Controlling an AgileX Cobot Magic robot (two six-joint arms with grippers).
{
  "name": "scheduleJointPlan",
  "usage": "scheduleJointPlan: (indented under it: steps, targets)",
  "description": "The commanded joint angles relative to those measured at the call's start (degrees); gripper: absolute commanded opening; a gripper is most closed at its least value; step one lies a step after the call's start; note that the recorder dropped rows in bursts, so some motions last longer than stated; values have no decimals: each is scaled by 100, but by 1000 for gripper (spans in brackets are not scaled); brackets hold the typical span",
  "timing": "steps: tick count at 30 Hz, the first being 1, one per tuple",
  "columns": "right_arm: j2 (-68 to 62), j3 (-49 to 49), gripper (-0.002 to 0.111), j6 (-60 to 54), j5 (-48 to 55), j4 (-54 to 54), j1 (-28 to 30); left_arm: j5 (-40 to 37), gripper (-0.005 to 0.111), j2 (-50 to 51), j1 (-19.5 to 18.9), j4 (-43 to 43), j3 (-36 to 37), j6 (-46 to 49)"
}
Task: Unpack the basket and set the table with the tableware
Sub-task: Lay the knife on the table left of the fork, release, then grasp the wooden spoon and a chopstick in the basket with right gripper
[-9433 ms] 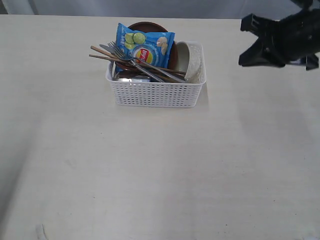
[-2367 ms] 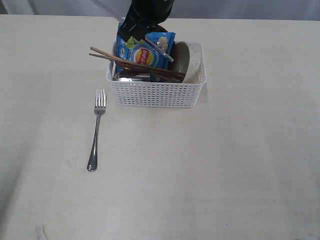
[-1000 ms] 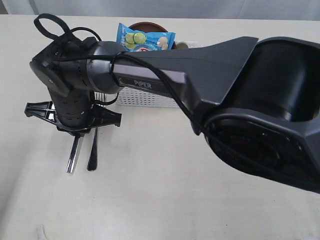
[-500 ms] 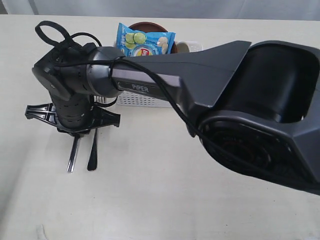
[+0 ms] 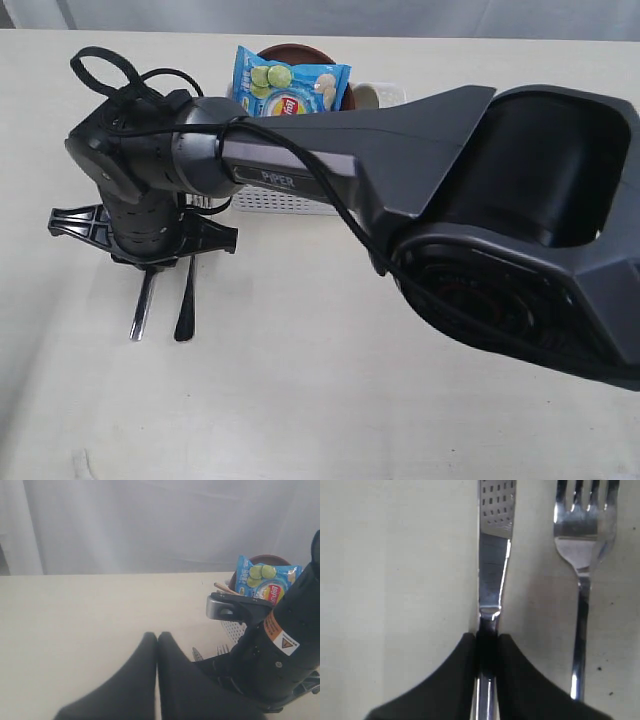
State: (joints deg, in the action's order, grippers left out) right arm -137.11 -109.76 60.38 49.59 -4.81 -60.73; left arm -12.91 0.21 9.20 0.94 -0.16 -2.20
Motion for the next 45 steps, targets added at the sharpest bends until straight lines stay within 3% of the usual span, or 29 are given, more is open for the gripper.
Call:
scheduleJointPlan:
  steps: [1,7,15,25,30,35,45]
  targets:
    - [-39,-11,0,14,167,-154,0,71,0,-21,6,18,16,2]
    - [-39,-11,1,50,162,-168,0,71,0,-21,6,18,16,2]
    - [-39,-11,34,128,124,-179,0,71,0,-21,6,18,16,2]
    - [552,-11,36,-42,59,-599,0,71,0,-21,6,18,16,2]
    - [1214,-11,36,-733,-202,-573,-29,71,0,-21,6,18,16,2]
    - [1933,-11,36,-2213,-80,-587,9,71,0,-21,6,18,16,2]
    - [2543,-11,36,-4909,962,-513,1165,71,0,-21,6,18,16,2]
